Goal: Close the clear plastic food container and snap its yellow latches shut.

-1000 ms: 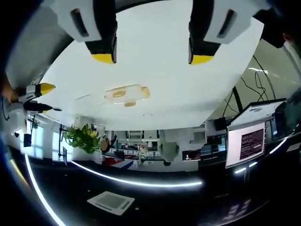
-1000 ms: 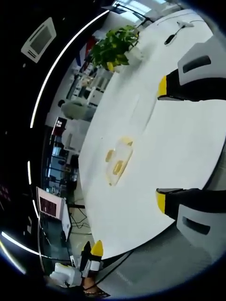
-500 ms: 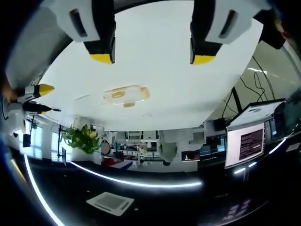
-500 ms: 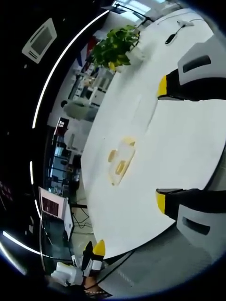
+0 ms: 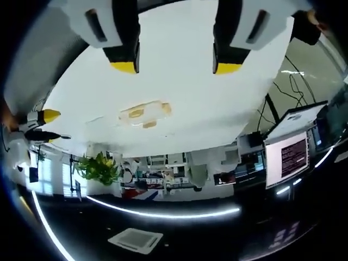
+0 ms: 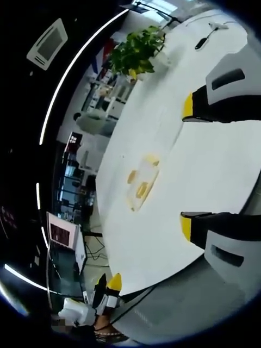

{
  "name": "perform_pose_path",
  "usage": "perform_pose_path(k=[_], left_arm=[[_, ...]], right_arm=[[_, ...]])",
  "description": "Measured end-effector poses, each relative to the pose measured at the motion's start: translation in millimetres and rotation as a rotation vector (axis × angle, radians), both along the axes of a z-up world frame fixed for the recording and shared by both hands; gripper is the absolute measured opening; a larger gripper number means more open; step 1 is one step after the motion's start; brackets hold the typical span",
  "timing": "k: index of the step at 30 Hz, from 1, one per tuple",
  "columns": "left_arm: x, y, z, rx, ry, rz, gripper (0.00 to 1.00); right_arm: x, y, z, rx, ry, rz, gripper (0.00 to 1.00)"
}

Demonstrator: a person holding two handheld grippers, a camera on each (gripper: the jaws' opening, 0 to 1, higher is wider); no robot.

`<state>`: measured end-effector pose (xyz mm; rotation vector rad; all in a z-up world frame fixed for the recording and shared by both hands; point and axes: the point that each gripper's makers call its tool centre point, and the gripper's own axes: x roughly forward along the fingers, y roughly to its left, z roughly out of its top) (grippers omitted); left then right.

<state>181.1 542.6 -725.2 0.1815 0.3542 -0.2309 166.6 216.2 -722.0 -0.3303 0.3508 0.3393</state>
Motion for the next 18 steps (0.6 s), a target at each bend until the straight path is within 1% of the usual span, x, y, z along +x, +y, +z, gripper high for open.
perform_pose_path(k=[1,3,4,5,6,7,8,9,10,11,12,13,15,16,17,18], left_arm=[[3.5,4,6.7,0.005,-0.023,0.002,0.48],[8.5,6,17.0,-0.014,-0.041,-0.003,0.48],[13.4,7,25.1,-0.028,-0.054,-0.01,0.48],[17.4,7,31.2,-0.021,-0.068,-0.018,0.48],[21.8,8,37.0,-0.011,-0.084,-0.022,0.48],[29.0,7,45.6,0.013,-0.109,-0.048,0.47],[33.4,4,48.6,0.037,-0.111,-0.077,0.47],[40.6,7,53.1,0.039,-0.104,-0.065,0.46],[45.7,7,58.2,0.045,-0.111,-0.071,0.45],[53.9,7,68.6,0.055,-0.133,-0.094,0.44],[58.8,7,74.8,0.063,-0.143,-0.099,0.43],[66.6,9,86.2,0.082,-0.169,-0.109,0.42],[76.8,9,101.1,0.127,-0.204,-0.13,0.42],[82.8,8,110.0,0.165,-0.225,-0.15,0.42],[86.5,9,115.7,0.18,-0.228,-0.152,0.4],[91.3,7,125.5,0.171,-0.24,-0.163,0.38]], right_arm=[[1,-1,-0.5,-0.005,0.007,0.003,0.64],[4,-8,-4.0,-0.025,0.031,-0.001,0.63],[6,-12,-4.2,-0.034,0.031,-0.004,0.63],[8,-15,-3.3,-0.045,0.03,-0.004,0.63],[10,-18,-2.0,-0.051,0.03,-0.006,0.62],[14,-22,1.9,-0.051,0.023,-0.008,0.62],[17,-24,5.3,-0.047,0.011,-0.008,0.62],[23,-25,8.1,-0.045,0.004,-0.003,0.61],[26,-26,9.3,-0.046,0.006,0.002,0.6],[30,-26,11.6,-0.05,0.009,0.01,0.58],[32,-27,14.0,-0.056,0.007,0.016,0.57],[35,-26,19.8,-0.07,-0.006,0.029,0.55],[39,-24,27.8,-0.1,-0.025,0.056,0.52],[41,-23,32.2,-0.132,-0.028,0.079,0.51],[43,-23,35.1,-0.155,-0.029,0.087,0.5],[45,-23,40.6,-0.18,-0.032,0.092,0.5]])
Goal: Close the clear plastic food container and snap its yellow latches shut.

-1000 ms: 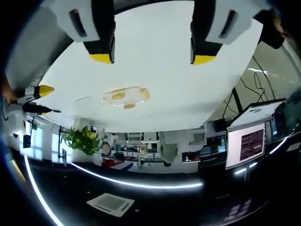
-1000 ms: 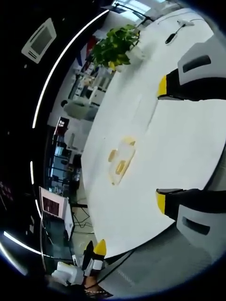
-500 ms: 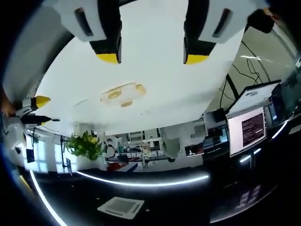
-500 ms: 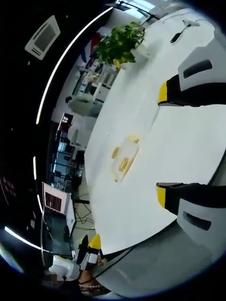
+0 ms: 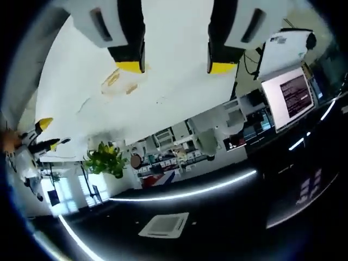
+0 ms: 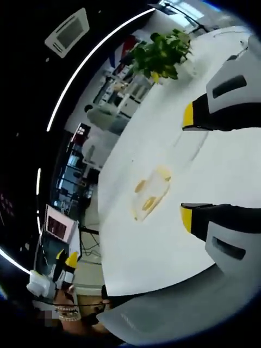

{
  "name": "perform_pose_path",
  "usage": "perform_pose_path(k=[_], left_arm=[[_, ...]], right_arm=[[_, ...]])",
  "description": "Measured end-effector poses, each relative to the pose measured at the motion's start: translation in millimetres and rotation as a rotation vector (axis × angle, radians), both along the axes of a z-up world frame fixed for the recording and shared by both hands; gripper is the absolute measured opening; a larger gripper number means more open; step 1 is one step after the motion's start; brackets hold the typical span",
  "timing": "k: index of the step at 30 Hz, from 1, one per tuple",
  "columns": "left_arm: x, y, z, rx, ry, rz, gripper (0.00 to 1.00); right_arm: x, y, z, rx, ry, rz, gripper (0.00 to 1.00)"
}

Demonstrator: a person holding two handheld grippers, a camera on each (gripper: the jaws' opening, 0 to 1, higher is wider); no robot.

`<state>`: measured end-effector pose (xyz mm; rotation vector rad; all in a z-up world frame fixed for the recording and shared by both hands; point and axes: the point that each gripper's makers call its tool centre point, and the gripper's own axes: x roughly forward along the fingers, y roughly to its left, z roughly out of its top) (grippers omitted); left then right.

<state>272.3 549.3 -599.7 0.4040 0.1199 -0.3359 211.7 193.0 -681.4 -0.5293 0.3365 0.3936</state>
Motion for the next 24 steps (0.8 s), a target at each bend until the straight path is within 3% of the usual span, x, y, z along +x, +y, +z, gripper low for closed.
perform_pose_path(k=[1,4,8,9,13,16,20,22,24], left_arm=[[2.5,-2,7.2,-0.009,-0.007,-0.011,0.36],[9.9,-12,31.0,-0.124,-0.004,-0.05,0.26],[25.3,-19,56.6,-0.103,-0.013,-0.08,0.26],[31.6,-22,65.7,-0.038,-0.024,-0.104,0.26],[54.9,-34,86.4,-0.01,-0.034,-0.123,0.22],[69.1,-48,80.9,0.003,0.04,-0.185,0.22],[88.7,-58,38.5,0.138,0.191,-0.234,0.27],[93.5,-65,20.9,0.186,0.25,-0.282,0.37],[105.4,-67,6.7,0.252,0.276,-0.307,0.4]], right_arm=[[1,1,4.5,-0.007,-0.005,0.006,0.5],[6,5,21.6,-0.004,-0.027,0.023,0.49],[13,9,29.2,0.0,-0.019,0.044,0.49],[16,10,32.5,0.001,-0.012,0.053,0.49],[31,17,52.2,0.025,-0.024,0.099,0.47],[51,16,62.3,0.011,-0.026,0.126,0.43],[77,19,67.3,-0.03,0.002,0.184,0.42],[89,23,61.7,-0.079,0.032,0.239,0.39],[102,21,51.8,-0.116,0.078,0.28,0.34]])
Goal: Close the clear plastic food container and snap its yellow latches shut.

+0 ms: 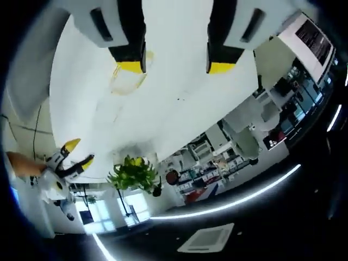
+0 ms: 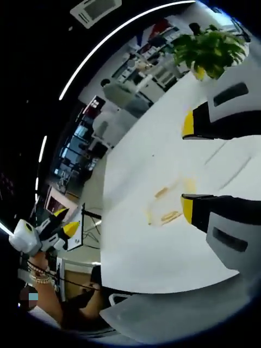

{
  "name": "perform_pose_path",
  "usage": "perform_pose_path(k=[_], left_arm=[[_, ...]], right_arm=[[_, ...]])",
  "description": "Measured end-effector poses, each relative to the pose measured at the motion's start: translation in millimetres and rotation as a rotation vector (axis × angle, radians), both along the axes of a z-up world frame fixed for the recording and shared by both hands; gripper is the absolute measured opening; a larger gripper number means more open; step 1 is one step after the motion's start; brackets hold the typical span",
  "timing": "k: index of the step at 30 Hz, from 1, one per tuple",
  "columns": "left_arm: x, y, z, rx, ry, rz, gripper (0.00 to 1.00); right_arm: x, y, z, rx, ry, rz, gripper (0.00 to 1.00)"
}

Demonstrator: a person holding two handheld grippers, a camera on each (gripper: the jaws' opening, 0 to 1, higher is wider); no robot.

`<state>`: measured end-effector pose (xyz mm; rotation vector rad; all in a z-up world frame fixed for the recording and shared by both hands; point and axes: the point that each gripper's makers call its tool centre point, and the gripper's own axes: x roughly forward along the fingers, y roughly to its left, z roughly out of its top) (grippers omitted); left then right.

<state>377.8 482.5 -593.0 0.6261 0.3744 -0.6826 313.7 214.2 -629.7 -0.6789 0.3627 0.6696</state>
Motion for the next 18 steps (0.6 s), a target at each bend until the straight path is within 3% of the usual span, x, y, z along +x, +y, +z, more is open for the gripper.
perform_pose_path(k=[2,3,7,10,11,14,15,17,18], left_arm=[[6.5,-6,-16.8,0.01,0.069,-0.025,0.4],[10.7,-9,-21.6,0.022,0.076,-0.044,0.4],[21.6,-21,-59.2,0.102,0.191,-0.124,0.42],[44.6,-26,-80.4,0.117,0.194,-0.106,0.54],[33.4,-35,-93.3,0.148,0.255,-0.14,0.51],[46.8,-43,-111.8,0.139,0.27,-0.144,0.46],[44.9,-39,-126.3,0.189,0.326,-0.16,0.42],[53.2,-39,-140.9,0.196,0.34,-0.139,0.38],[50.8,-38,-155.7,0.229,0.381,-0.168,0.38]], right_arm=[[11,6,-11.9,-0.045,0.041,0.06,0.35],[16,10,-19.4,-0.074,0.064,0.096,0.37],[30,21,-46.9,-0.151,0.147,0.205,0.41],[42,29,-69.7,-0.207,0.213,0.295,0.41],[47,35,-78.2,-0.203,0.239,0.333,0.42],[58,43,-99.8,-0.214,0.321,0.381,0.45],[61,44,-107.5,-0.221,0.353,0.385,0.47],[71,45,-124.4,-0.258,0.375,0.42,0.48],[75,46,-135.8,-0.268,0.403,0.437,0.49]])
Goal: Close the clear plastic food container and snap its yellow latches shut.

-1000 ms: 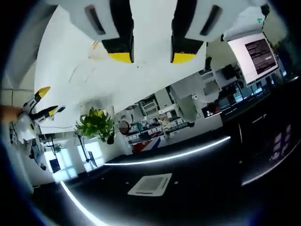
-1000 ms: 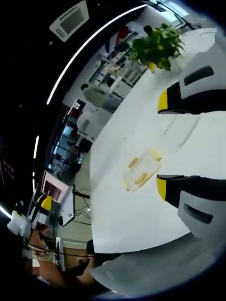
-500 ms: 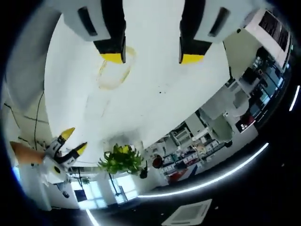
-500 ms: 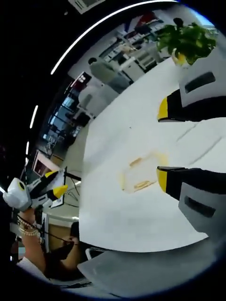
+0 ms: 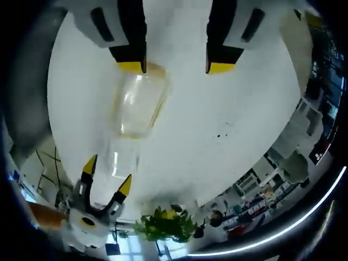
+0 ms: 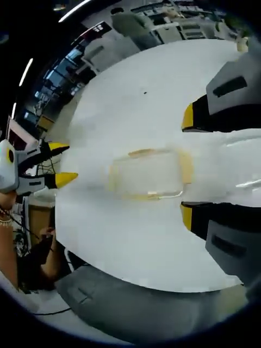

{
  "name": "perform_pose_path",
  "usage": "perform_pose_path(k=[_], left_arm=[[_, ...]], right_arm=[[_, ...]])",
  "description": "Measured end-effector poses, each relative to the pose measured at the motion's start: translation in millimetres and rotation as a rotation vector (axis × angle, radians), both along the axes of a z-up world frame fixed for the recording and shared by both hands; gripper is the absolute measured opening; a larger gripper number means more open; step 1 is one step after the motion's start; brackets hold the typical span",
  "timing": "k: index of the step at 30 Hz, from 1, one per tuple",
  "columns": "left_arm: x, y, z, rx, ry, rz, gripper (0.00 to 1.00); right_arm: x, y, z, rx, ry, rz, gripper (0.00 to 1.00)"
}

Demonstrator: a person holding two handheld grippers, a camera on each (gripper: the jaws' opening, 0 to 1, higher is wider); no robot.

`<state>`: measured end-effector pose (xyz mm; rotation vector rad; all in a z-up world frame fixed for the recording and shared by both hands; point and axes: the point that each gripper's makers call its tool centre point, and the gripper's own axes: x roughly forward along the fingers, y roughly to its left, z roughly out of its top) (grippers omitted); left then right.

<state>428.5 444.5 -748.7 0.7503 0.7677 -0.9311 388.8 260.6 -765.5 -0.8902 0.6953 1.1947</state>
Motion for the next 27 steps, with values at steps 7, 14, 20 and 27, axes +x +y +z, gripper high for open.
perform_pose_path(k=[7,14,20,27], left_arm=[[-4.1,-13,-41.9,-0.016,0.098,-0.109,0.44],[-24.5,-21,-74.2,0.026,0.179,-0.236,0.45],[-17.3,-20,-86.2,0.047,0.171,-0.266,0.45],[-21.6,-18,-95.1,0.093,0.177,-0.335,0.34]], right_arm=[[8,-1,-42.8,-0.03,0.126,0.052,0.5],[7,-6,-68.1,-0.053,0.207,0.046,0.4],[5,-4,-76.1,-0.069,0.212,0.085,0.43],[7,1,-81.7,-0.082,0.224,0.091,0.38]])
